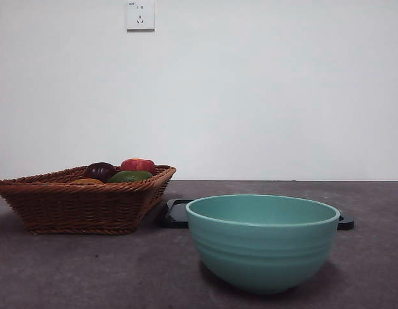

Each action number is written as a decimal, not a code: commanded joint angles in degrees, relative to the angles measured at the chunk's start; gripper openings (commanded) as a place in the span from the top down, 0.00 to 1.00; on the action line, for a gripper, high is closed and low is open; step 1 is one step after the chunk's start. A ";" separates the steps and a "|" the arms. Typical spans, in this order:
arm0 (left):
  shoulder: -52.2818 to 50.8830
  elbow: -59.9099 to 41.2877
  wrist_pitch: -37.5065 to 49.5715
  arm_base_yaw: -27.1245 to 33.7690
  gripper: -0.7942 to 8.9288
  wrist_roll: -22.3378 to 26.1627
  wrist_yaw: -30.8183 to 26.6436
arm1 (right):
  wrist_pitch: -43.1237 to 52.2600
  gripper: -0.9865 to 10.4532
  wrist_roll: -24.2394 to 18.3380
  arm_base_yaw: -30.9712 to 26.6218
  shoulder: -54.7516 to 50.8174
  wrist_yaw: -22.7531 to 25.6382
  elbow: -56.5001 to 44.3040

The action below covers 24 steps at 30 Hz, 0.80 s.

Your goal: Pick up the wifruite, put it on the bowl, pick up the plate, put it on desk

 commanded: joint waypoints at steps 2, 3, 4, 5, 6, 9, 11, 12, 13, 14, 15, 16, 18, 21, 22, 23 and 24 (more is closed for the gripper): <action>2.64 3.82 -1.84 -2.32 0.90 3.54 1.36 | -5.66 0.90 -4.96 0.59 1.57 -1.75 4.63; 3.34 4.46 -2.21 -2.95 0.90 4.31 2.86 | -7.06 0.90 -5.57 0.61 1.90 -2.29 5.42; 3.98 4.90 -2.32 -3.56 0.90 4.52 4.70 | -8.26 0.90 -6.03 0.61 2.16 -3.13 6.08; 4.44 5.25 -2.29 -4.20 0.90 4.50 6.69 | -9.31 0.90 -6.36 0.61 2.38 -4.26 6.58; 4.74 5.42 -2.27 -4.72 0.90 4.50 7.91 | -10.23 0.90 -6.71 0.61 2.40 -5.46 6.82; 5.31 5.44 -2.34 -6.01 0.90 4.46 9.01 | -11.58 0.90 -7.02 0.61 2.36 -9.77 6.84; 5.31 5.44 -2.54 -6.56 0.90 4.48 9.01 | -12.33 0.90 -7.02 0.61 2.36 -11.82 6.84; 5.31 5.44 -2.47 -6.69 0.90 4.50 9.01 | -12.68 0.90 -7.04 0.61 2.36 -12.09 6.84; 5.31 5.44 -2.38 -6.75 0.90 4.50 9.01 | -12.94 0.90 -7.06 0.61 2.36 -11.96 6.84; 5.31 5.44 -2.38 -6.75 0.90 4.52 9.01 | -13.25 0.90 -7.04 0.59 2.36 -11.87 6.84; 5.31 5.44 -2.43 -6.75 0.89 4.52 9.01 | -13.66 0.90 -7.04 0.59 2.36 -11.87 6.84; 5.31 5.44 -2.58 -6.75 0.88 4.50 9.01 | -14.05 0.90 -7.06 0.59 2.36 -11.87 6.84; 5.31 5.44 -3.08 -6.75 0.86 4.52 9.01 | -14.73 0.90 -7.13 0.59 2.36 -11.87 6.84; 5.31 5.44 -4.09 -6.75 0.69 4.52 9.01 | -15.54 0.83 -7.13 0.59 2.36 -11.87 6.84; 5.31 5.44 -4.48 -6.75 0.60 4.50 9.01 | -15.61 0.77 -7.08 0.59 2.36 -11.87 6.84; 5.31 5.44 -5.01 -6.75 0.47 4.50 9.01 | -15.69 0.66 -7.02 0.59 2.36 -11.85 6.84; 5.29 5.42 -5.22 -6.75 0.38 4.46 9.01 | -15.76 0.59 -6.93 0.59 2.36 -11.85 6.84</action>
